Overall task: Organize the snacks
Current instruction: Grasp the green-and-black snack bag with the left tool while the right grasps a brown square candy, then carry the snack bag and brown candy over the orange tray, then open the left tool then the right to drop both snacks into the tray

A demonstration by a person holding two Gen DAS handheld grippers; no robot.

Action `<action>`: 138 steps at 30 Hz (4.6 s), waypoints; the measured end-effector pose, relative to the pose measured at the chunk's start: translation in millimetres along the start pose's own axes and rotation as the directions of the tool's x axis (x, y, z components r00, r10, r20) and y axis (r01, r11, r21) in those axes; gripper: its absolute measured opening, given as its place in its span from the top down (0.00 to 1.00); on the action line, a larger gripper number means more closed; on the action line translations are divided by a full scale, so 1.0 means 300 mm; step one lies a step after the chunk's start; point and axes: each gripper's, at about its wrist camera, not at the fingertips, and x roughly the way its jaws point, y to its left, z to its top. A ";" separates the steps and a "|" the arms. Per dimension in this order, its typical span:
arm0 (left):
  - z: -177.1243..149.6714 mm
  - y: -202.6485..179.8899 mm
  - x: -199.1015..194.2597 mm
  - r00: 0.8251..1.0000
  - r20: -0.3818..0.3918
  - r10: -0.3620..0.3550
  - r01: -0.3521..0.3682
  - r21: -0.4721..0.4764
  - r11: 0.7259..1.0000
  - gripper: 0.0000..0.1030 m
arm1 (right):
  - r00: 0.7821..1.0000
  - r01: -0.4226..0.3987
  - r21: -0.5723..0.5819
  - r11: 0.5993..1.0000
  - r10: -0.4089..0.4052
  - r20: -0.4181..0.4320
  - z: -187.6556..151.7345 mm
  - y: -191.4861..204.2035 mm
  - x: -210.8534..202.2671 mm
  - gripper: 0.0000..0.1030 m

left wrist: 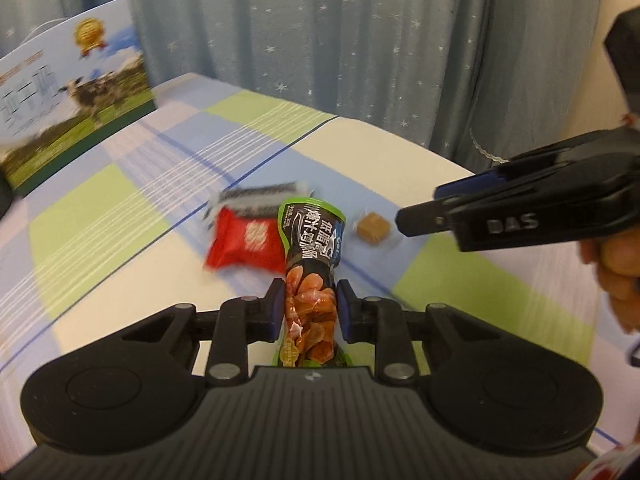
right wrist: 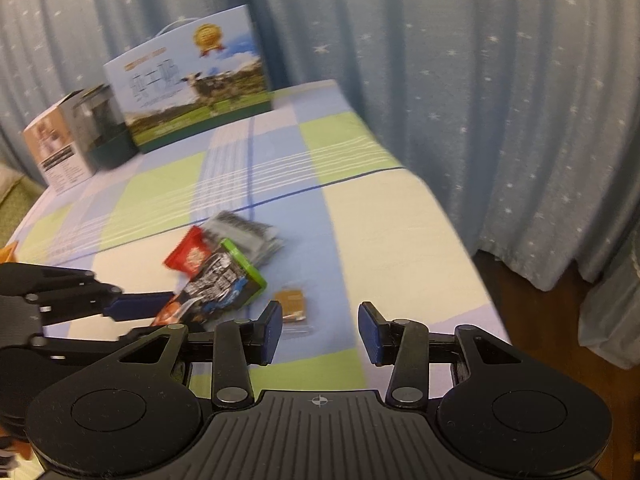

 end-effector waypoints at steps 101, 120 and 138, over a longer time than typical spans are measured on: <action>-0.623 0.615 -0.976 0.830 -0.119 0.544 -0.495 -0.608 0.621 0.75 | 0.897 -0.427 -0.402 0.810 0.436 -0.075 -0.134 1.292 -0.067 0.79; -0.619 0.623 -0.954 0.838 -0.128 0.530 -0.488 -0.611 0.624 0.75 | 0.900 -0.424 -0.396 0.815 0.428 -0.083 -0.132 1.293 -0.052 0.79; -0.622 0.631 -0.968 0.822 -0.126 0.555 -0.505 -0.611 0.610 0.72 | 0.898 -0.428 -0.393 0.814 0.431 -0.086 -0.129 1.294 -0.050 0.79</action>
